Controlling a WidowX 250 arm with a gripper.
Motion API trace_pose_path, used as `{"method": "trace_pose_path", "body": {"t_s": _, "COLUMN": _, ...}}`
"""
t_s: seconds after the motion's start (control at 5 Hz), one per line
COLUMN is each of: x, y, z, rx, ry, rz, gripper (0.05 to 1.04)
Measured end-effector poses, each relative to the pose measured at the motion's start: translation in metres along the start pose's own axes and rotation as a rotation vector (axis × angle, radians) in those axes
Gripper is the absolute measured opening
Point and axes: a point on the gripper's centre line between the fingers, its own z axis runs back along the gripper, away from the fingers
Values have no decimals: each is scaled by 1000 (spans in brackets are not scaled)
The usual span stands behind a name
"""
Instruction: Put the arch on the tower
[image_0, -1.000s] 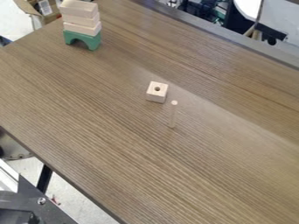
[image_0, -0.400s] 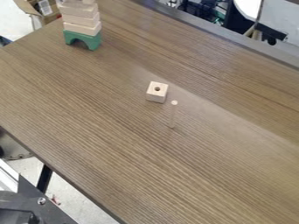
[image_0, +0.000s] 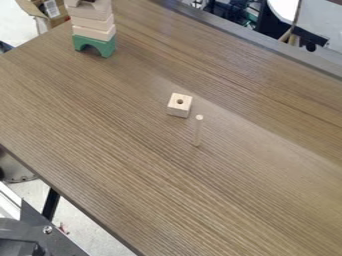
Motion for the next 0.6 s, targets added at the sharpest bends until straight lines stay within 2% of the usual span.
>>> {"method": "trace_pose_path", "body": {"t_s": 0.2, "x": -1, "y": 2, "z": -1, "rx": 15, "ry": -12, "rz": 4, "gripper": 942}}
{"method": "trace_pose_path", "body": {"t_s": 0.4, "x": -3, "y": 2, "z": 0, "rx": 14, "ry": -12, "rz": 3, "gripper": 1003}}
{"method": "trace_pose_path", "body": {"t_s": 0.6, "x": -5, "y": 1, "z": 7, "rx": -4, "ry": -3, "rz": 4, "gripper": 999}}
